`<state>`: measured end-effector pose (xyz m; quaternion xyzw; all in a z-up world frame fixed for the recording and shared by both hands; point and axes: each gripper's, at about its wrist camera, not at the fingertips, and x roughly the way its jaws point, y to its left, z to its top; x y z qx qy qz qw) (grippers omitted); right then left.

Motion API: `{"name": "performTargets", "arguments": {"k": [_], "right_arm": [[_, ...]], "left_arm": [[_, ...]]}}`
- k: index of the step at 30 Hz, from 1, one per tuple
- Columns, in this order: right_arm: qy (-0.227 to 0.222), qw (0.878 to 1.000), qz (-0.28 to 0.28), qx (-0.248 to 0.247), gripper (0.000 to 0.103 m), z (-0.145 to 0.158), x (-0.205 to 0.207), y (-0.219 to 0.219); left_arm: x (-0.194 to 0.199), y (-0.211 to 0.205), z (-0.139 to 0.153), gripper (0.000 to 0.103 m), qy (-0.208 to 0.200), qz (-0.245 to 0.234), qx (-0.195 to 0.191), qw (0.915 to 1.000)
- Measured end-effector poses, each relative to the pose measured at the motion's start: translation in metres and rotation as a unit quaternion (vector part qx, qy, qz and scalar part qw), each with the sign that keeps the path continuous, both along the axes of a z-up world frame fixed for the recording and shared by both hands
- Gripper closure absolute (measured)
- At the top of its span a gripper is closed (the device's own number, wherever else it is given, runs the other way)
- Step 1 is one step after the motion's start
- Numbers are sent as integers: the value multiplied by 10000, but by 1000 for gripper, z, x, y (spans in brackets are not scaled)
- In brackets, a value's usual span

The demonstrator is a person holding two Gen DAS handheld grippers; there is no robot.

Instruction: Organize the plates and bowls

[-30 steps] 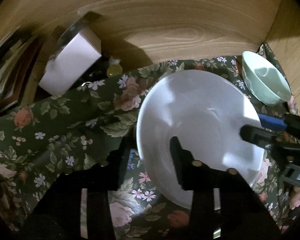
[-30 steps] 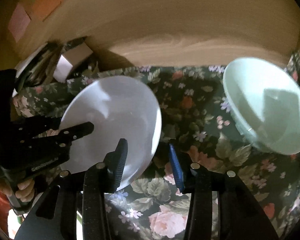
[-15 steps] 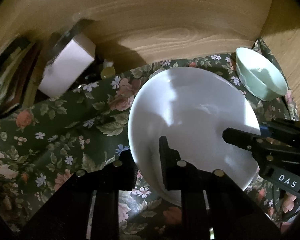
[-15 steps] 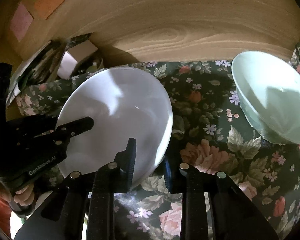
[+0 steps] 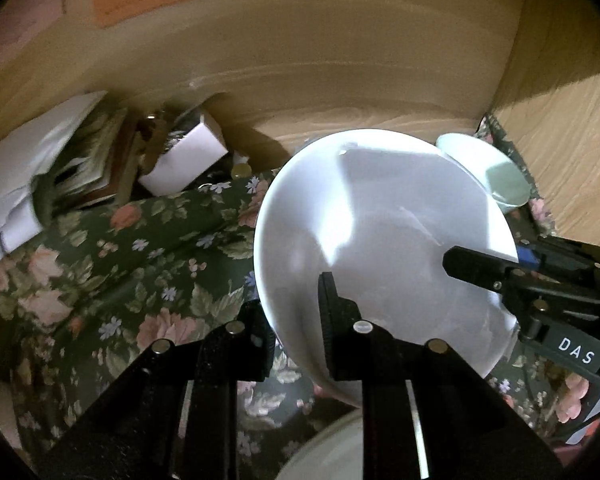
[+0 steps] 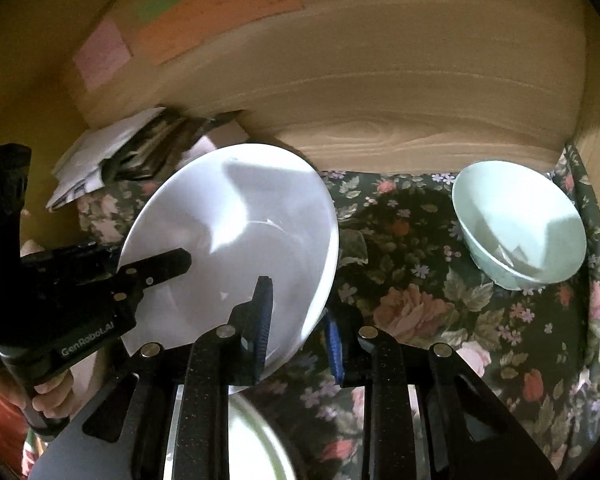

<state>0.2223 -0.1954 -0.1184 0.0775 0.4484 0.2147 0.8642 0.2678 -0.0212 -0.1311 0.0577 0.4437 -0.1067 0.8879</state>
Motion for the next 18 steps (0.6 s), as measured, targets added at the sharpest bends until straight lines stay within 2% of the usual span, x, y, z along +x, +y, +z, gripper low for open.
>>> {"name": "performTargets", "arguments": {"k": [9, 18], "right_arm": [[-200, 9996, 197, 47, 81, 15, -27, 17], [-327, 9984, 451, 106, 81, 20, -47, 44]], "left_arm": [[-45, 22, 21, 84, -301, 191, -101, 9993], [-85, 52, 31, 84, -477, 516, -253, 9972]]}}
